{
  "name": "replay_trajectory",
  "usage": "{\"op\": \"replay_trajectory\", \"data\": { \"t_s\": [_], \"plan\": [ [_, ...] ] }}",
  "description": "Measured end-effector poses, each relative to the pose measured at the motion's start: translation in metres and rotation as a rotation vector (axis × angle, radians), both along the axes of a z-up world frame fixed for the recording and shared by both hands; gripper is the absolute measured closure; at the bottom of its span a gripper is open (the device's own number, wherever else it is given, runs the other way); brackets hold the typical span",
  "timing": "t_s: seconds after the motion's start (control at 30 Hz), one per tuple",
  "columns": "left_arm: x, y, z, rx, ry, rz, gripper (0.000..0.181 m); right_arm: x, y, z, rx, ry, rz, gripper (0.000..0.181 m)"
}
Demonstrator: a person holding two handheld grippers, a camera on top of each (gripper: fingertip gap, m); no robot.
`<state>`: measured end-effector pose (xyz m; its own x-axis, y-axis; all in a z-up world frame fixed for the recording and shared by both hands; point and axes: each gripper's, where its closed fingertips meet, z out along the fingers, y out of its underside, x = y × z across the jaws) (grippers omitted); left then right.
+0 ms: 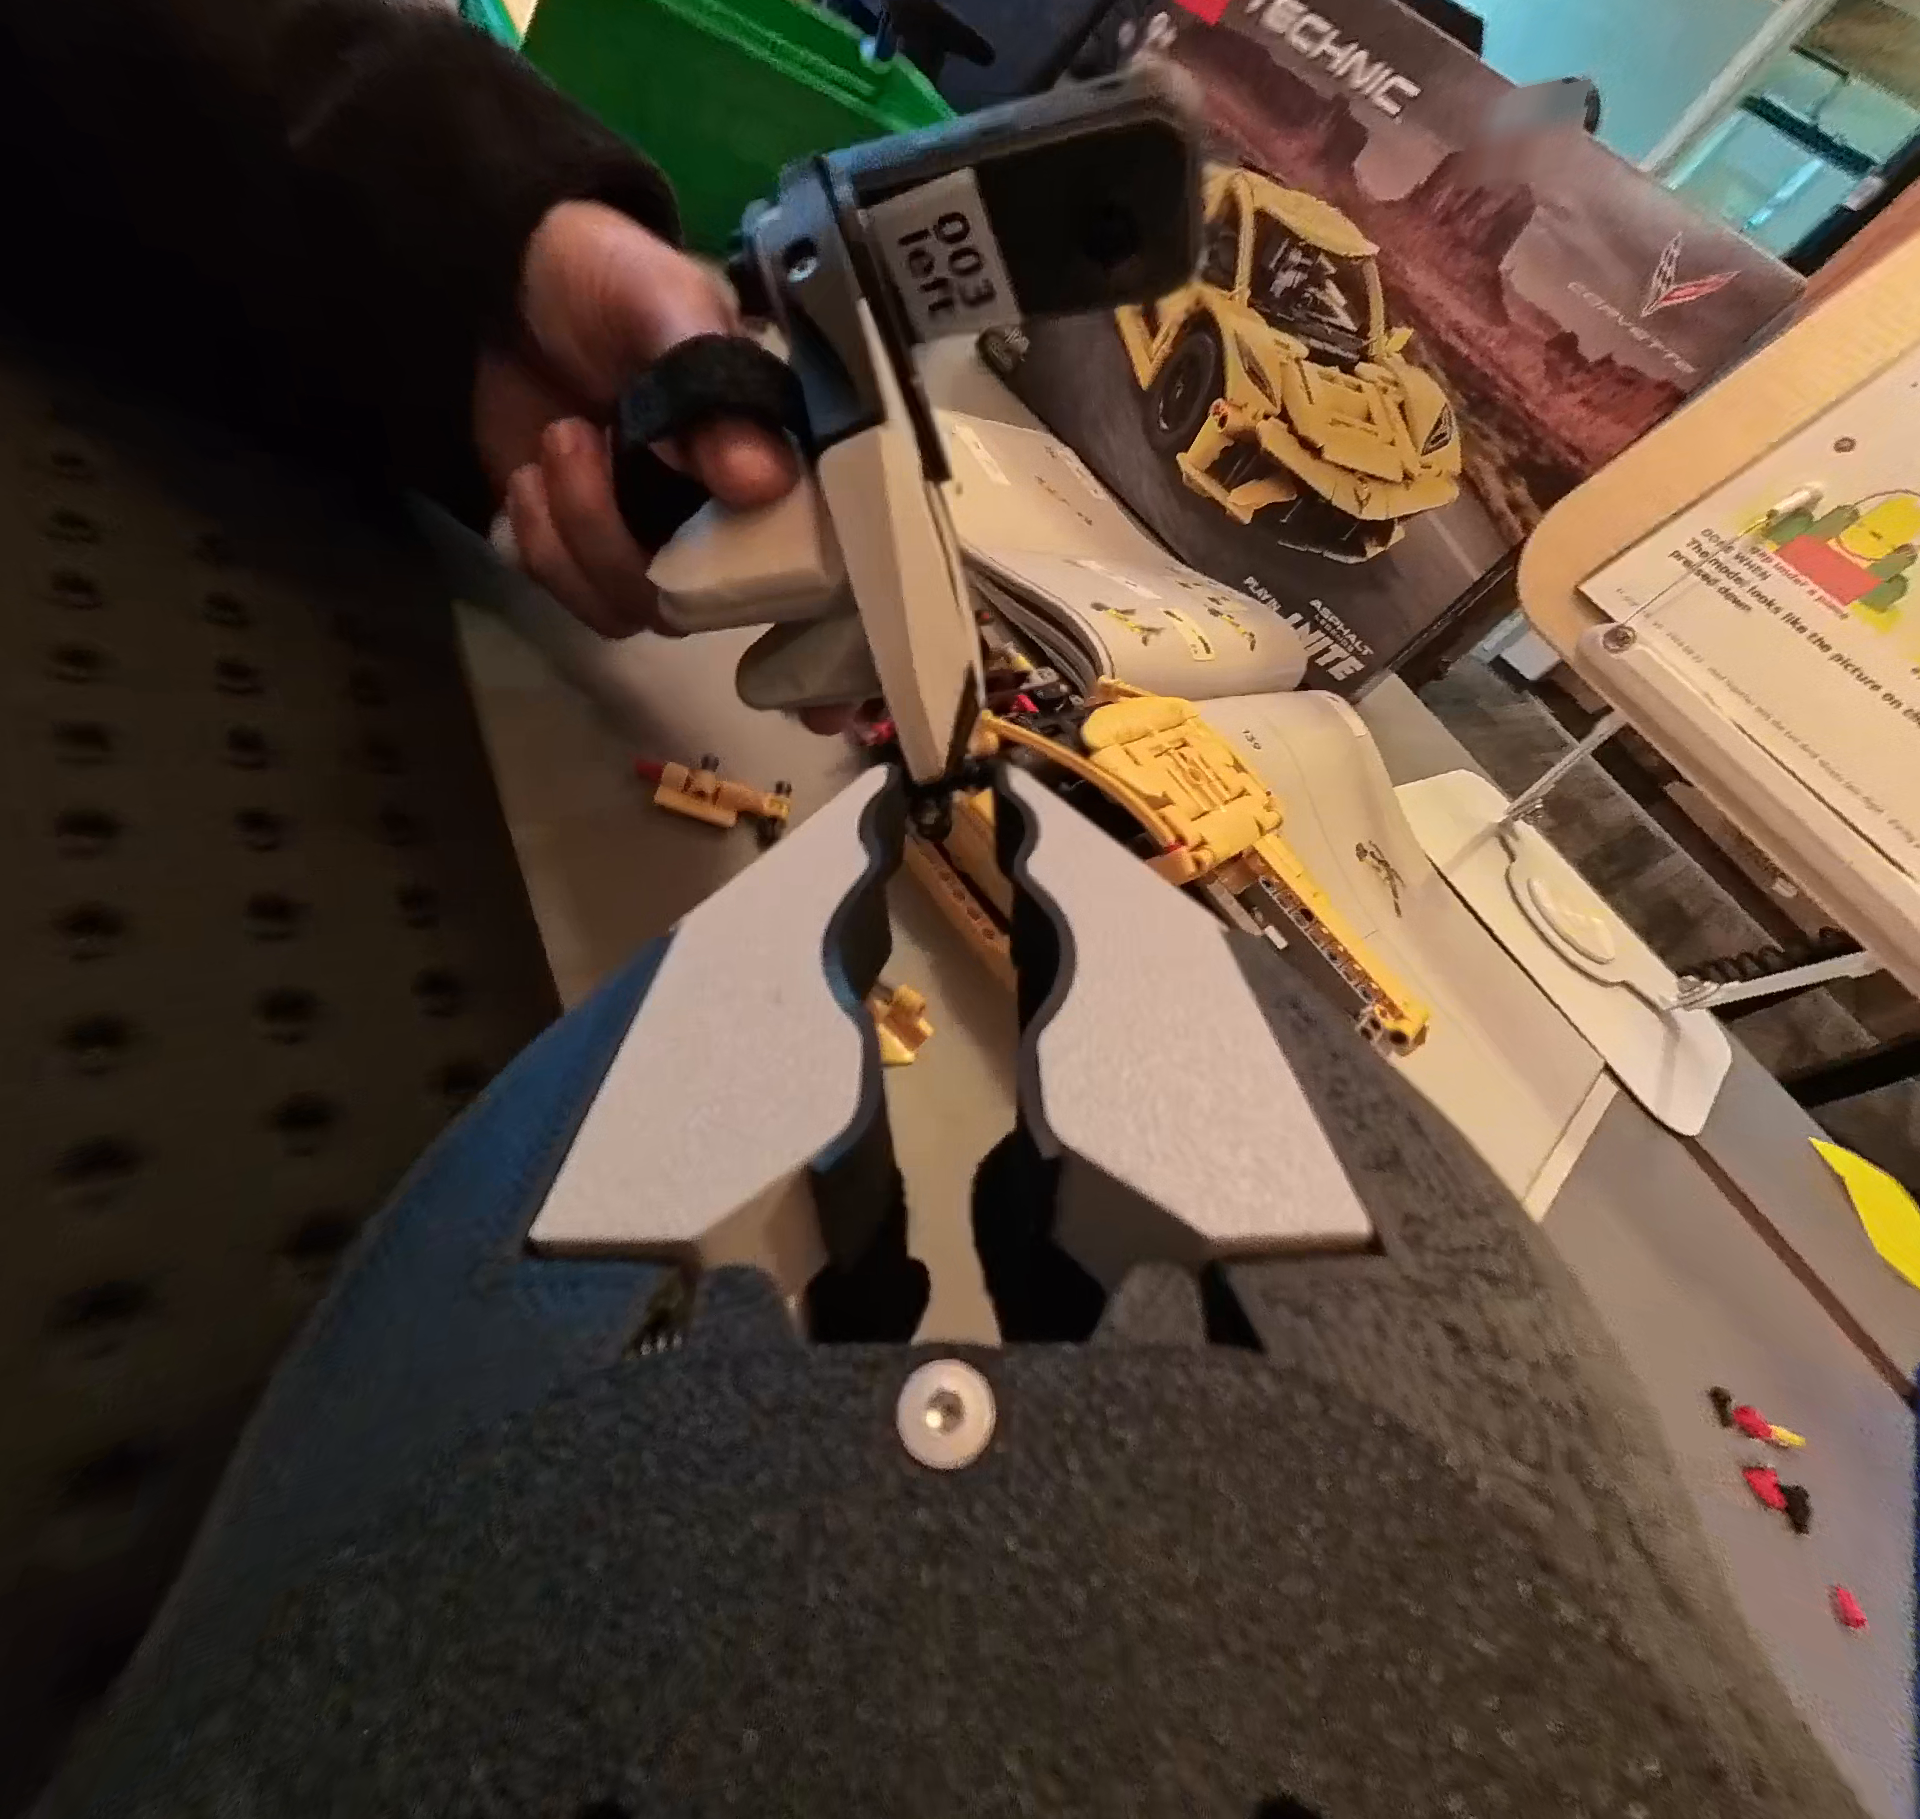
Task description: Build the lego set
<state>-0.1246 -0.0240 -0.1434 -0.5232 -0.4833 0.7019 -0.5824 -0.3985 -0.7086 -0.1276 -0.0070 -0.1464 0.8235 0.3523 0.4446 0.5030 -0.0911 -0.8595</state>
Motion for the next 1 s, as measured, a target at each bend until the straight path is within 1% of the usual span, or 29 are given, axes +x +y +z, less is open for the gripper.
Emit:
{"op": "replay_trajectory", "data": {
  "t_s": [0.07,0.13,0.2,0.27,0.33,0.4,0.43,0.5,0.57,0.63,0.7,0.83,0.93,1.0],
  "plan": [
    [0.002,0.009,0.001,0.056,-0.007,0.048,0.174,0.004,-0.001,0.016,0.053,0.153,0.006,0.159],
    [0.004,0.031,0.009,0.116,-0.046,0.142,0.174,0.016,-0.002,0.029,0.061,0.332,0.008,0.153],
    [0.007,0.069,0.02,0.173,-0.095,0.3,0.174,0.036,0.001,0.03,0.048,0.453,-0.036,0.149],
    [0.007,0.12,0.029,0.241,-0.127,0.511,0.174,0.058,0.007,0.028,0.031,0.541,-0.103,0.147],
    [-0.002,0.168,0.033,0.305,-0.115,0.706,0.174,0.078,0.01,0.026,0.027,0.619,-0.165,0.148],
    [-0.015,0.21,0.03,0.351,-0.067,0.871,0.175,0.094,0.011,0.025,0.024,0.693,-0.207,0.149],
    [-0.023,0.226,0.029,0.363,-0.049,0.938,0.175,0.102,0.011,0.025,0.03,0.722,-0.221,0.149],
    [-0.035,0.248,0.028,0.369,-0.019,1.025,0.174,0.115,0.012,0.024,0.035,0.761,-0.252,0.151],
    [-0.041,0.26,0.025,0.374,0.007,1.059,0.174,0.122,0.013,0.02,0.02,0.79,-0.27,0.152],
    [-0.043,0.264,0.024,0.357,0.012,1.073,0.175,0.124,0.015,0.018,0.006,0.816,-0.265,0.153],
    [-0.039,0.261,0.02,0.337,0.02,1.04,0.174,0.127,0.016,0.015,-0.002,0.817,-0.273,0.153],
    [-0.034,0.257,0.012,0.223,0.036,0.979,0.174,0.127,0.02,0.009,-0.033,0.801,-0.277,0.157],
    [-0.034,0.26,0.01,0.151,0.043,0.96,0.174,0.127,0.023,0.003,-0.054,0.768,-0.288,0.159],
    [-0.036,0.265,0.007,0.149,0.053,0.972,0.174,0.129,0.025,0.0,-0.062,0.747,-0.303,0.158]
  ]
}}
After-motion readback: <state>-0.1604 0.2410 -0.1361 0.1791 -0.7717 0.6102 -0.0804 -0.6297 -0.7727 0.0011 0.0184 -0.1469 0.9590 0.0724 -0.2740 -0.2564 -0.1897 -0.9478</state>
